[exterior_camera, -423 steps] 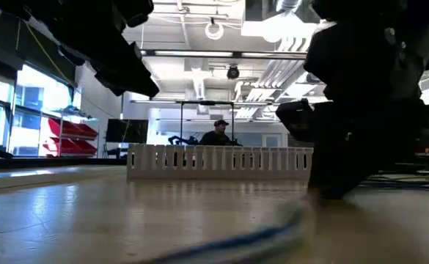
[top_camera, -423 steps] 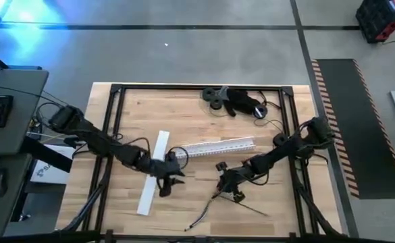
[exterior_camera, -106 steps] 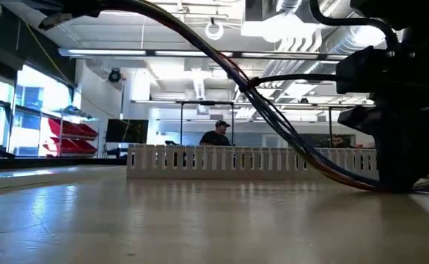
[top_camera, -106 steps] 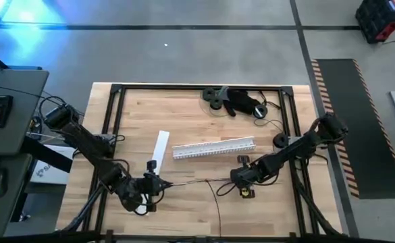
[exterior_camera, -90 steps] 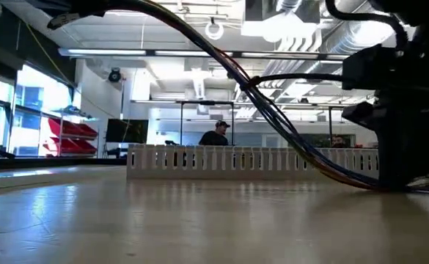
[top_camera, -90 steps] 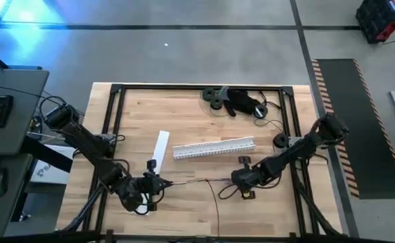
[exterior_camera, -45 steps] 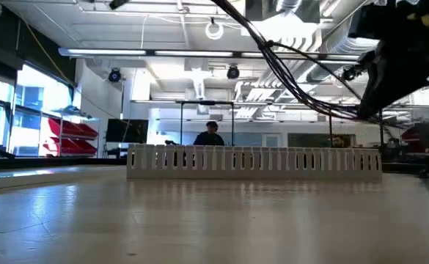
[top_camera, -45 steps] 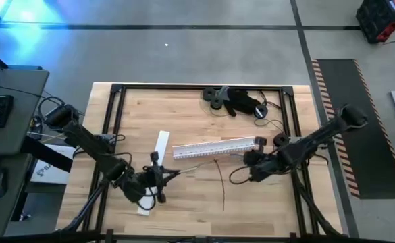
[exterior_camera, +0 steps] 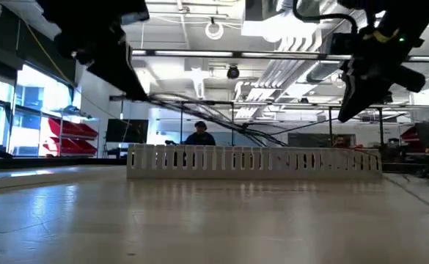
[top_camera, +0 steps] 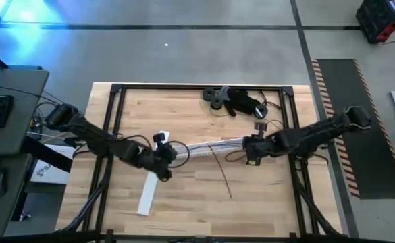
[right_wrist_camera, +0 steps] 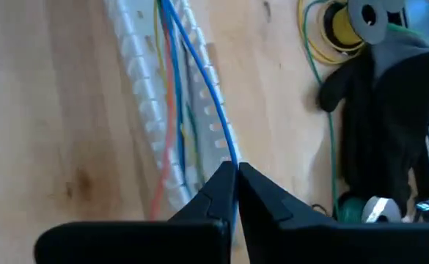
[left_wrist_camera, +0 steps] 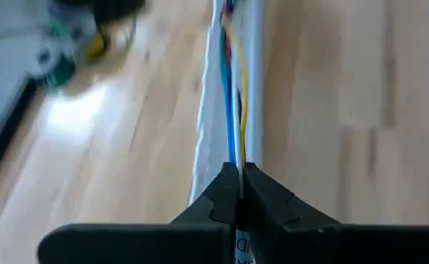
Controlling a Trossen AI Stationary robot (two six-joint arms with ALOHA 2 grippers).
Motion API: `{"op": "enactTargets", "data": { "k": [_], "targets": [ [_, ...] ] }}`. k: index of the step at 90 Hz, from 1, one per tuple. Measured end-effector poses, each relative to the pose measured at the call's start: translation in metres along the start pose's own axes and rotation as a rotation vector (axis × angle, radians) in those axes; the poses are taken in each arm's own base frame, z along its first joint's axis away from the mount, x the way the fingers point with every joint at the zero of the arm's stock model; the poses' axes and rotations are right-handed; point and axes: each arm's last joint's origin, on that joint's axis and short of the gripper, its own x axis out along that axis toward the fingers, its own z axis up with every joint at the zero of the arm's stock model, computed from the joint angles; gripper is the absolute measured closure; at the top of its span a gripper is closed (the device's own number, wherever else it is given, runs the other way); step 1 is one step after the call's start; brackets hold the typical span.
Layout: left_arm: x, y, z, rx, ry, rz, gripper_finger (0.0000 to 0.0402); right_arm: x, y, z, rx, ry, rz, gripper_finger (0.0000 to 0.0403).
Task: Ziptie cables
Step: Put the zip tied cable wires to the white cable duct
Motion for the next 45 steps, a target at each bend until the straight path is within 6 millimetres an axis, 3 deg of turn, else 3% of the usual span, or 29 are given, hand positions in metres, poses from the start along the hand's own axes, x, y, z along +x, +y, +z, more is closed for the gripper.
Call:
{"op": "enactTargets", "data": {
  "k": [23,45],
  "targets": [
    [0.030,0.010,-0.028,-0.036,0.014,-0.104,0.0401,0.003,-0.003,0.006,-0.004,-0.027,0.064,0.0403],
    [0.041,0.014,-0.044,-0.035,-0.018,-0.108,0.0401,0.003,-0.002,0.005,0.010,-0.010,0.116,0.0403]
  ]
}}
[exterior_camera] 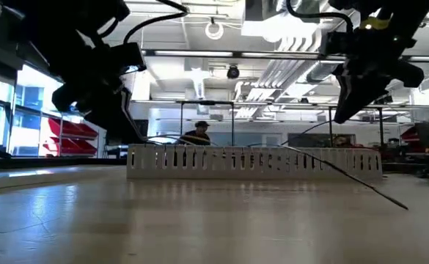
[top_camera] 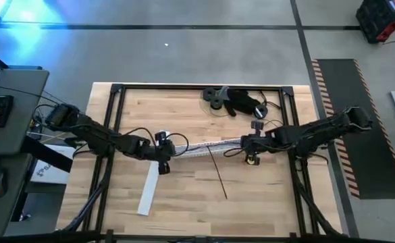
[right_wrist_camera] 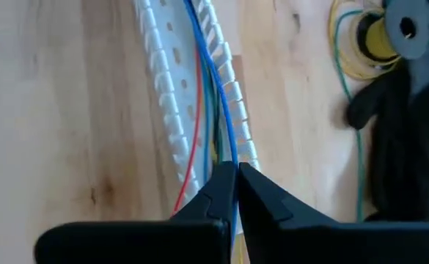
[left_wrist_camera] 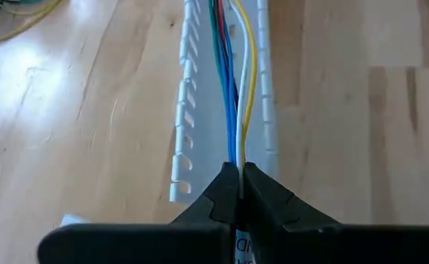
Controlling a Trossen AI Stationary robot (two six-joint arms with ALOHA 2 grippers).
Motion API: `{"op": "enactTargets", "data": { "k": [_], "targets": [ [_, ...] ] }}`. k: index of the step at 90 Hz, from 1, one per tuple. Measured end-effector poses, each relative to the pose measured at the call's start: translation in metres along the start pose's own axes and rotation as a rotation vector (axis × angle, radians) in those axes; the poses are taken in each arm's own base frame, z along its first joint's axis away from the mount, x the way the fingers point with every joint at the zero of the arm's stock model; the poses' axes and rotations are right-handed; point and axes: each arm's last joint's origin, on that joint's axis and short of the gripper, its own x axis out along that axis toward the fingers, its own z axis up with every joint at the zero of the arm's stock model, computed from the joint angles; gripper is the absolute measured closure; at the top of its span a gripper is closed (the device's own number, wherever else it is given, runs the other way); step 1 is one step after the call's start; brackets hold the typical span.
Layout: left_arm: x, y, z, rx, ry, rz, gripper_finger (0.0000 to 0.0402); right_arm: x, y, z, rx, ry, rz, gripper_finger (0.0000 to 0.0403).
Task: Ziptie cables
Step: Put the zip tied cable wires to the white cable duct
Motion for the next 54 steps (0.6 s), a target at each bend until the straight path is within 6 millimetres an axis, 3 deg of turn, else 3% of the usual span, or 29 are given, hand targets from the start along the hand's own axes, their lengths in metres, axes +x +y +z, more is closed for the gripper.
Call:
{"op": "enactTargets", "data": {
  "k": [24,35,54],
  "targets": [
    [0.003,0.007,0.003,-0.015,-0.008,-0.031,0.0355,-0.001,-0.001,-0.008,0.038,0.084,-0.009,0.0400],
    [0.005,0.010,0.005,-0.023,-0.013,-0.031,0.0333,-0.001,-0.001,-0.008,0.053,0.078,-0.006,0.0378],
    [0.005,0.012,0.006,-0.008,-0.021,-0.030,0.0386,-0.009,0.002,-0.012,0.083,0.063,-0.030,0.0290]
  ]
}}
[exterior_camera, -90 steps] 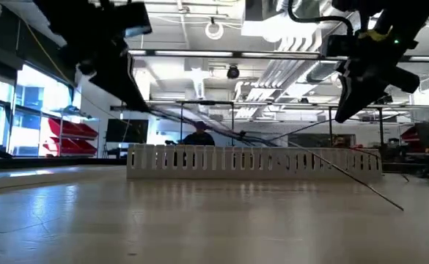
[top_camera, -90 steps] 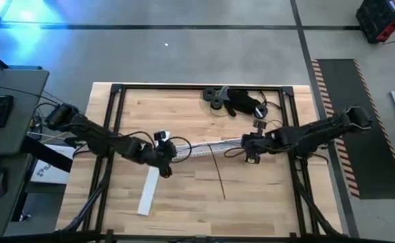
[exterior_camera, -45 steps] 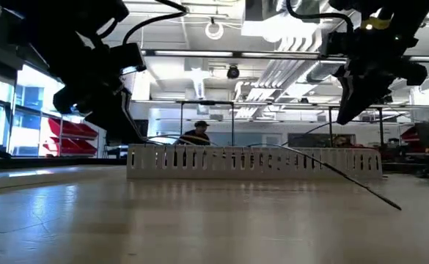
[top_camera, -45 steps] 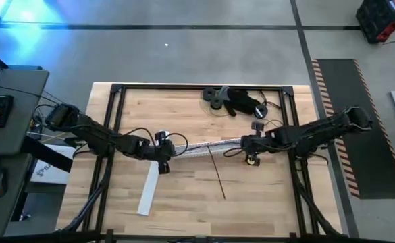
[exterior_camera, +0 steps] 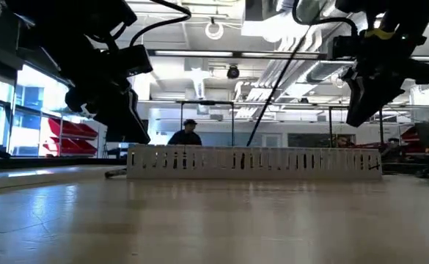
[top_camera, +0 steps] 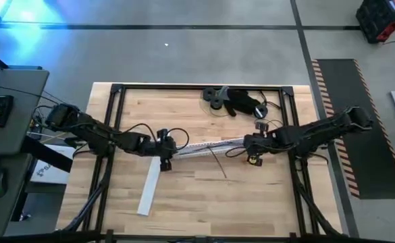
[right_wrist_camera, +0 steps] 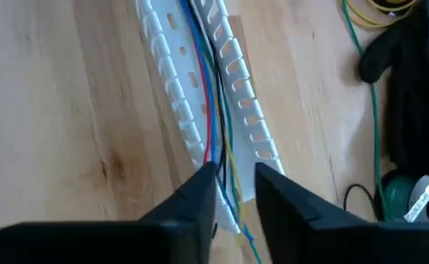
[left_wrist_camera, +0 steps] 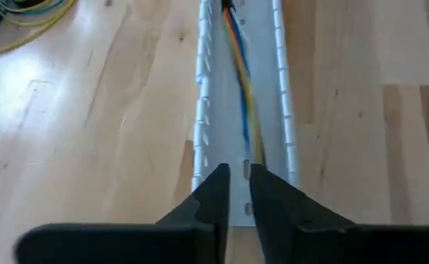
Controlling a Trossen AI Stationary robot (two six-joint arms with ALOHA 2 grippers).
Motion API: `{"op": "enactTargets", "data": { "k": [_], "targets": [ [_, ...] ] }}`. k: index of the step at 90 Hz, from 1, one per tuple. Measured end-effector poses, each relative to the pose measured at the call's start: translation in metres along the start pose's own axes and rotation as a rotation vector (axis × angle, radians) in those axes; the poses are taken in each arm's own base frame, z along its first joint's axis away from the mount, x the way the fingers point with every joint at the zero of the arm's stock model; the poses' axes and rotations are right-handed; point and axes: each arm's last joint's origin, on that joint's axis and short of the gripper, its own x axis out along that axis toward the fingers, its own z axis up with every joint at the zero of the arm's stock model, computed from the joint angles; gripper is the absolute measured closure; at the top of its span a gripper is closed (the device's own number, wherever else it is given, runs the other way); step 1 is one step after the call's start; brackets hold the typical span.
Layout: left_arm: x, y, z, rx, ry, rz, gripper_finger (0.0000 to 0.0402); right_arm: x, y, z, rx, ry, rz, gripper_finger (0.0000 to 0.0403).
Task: Ziptie cables
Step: Put the zip tied cable wires to the white cable duct
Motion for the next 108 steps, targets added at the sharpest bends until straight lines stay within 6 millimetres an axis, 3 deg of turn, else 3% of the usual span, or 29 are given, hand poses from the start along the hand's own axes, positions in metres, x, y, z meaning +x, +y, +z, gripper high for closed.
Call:
{"op": "enactTargets", "data": {
  "k": [15,28,37,50,61,88,108],
  "targets": [
    [-0.003,-0.003,0.004,-0.009,0.007,0.000,0.0393,-0.009,-0.001,-0.003,0.023,-0.040,-0.029,0.0233],
    [-0.014,-0.019,0.017,-0.020,-0.036,-0.049,0.0395,-0.008,0.015,0.000,-0.116,-0.108,0.332,0.0218],
    [-0.025,-0.035,0.025,-0.017,-0.088,-0.091,0.0400,0.006,0.024,-0.005,-0.107,-0.178,0.391,0.0224],
    [-0.036,-0.054,0.024,-0.014,-0.131,-0.090,0.0400,0.036,0.019,-0.035,-0.014,-0.023,0.303,0.0239],
    [-0.040,-0.064,0.020,0.009,-0.142,-0.093,0.0401,0.038,0.006,-0.048,0.133,0.104,0.098,0.0254],
    [-0.040,-0.065,0.017,-0.019,-0.152,-0.051,0.0401,0.015,-0.006,-0.034,0.233,-0.063,-0.099,0.0278],
    [-0.037,-0.064,0.010,-0.045,-0.130,-0.055,0.0401,0.021,-0.016,-0.039,0.261,0.046,-0.124,0.0281]
  ]
}}
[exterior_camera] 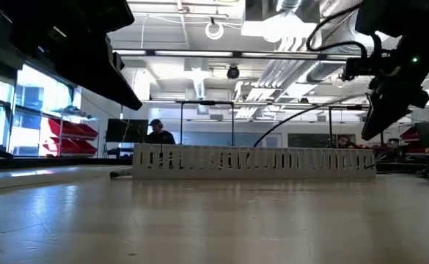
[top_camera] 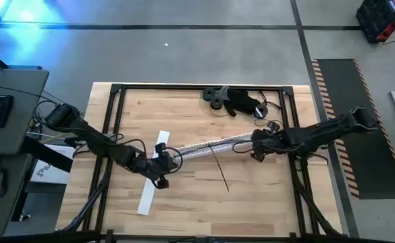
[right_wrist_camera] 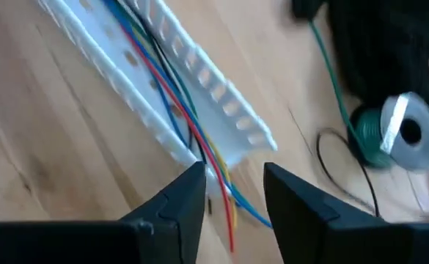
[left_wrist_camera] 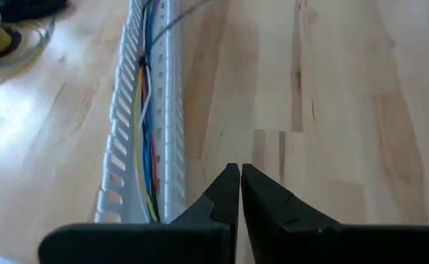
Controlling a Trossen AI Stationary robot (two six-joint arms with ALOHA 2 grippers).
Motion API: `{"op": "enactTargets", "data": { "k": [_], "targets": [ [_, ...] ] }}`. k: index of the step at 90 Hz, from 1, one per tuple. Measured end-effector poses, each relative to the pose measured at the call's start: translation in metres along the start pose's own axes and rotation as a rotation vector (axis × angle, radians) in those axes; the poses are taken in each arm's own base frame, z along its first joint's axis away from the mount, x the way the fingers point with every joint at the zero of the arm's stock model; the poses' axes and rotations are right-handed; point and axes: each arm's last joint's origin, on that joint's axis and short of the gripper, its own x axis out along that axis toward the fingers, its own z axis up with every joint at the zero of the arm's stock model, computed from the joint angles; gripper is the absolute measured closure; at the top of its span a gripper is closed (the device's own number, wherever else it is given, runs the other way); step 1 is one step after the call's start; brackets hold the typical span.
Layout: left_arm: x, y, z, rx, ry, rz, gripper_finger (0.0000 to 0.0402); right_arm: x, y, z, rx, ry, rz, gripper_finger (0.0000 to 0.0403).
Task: Ziptie cables
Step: Put the zip tied cable wires to the white cable duct
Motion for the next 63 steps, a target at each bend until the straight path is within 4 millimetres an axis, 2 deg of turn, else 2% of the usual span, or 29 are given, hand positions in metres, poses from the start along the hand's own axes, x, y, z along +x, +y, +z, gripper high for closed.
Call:
{"op": "enactTargets", "data": {
  "k": [24,43,53,63],
  "targets": [
    [0.000,0.000,-0.002,-0.028,0.004,-0.001,0.0401,0.015,-0.010,0.000,0.142,0.134,-0.078,0.0281],
    [0.000,-0.001,-0.002,-0.027,0.002,-0.005,0.0401,0.028,-0.008,-0.002,0.132,0.237,-0.101,0.0281],
    [-0.002,-0.004,-0.003,-0.020,-0.002,-0.012,0.0401,0.026,-0.014,-0.004,0.142,0.220,-0.202,0.0281],
    [-0.003,-0.006,-0.003,-0.016,-0.005,-0.020,0.0401,0.013,-0.017,0.002,0.170,0.169,-0.230,0.0281]
  ]
}}
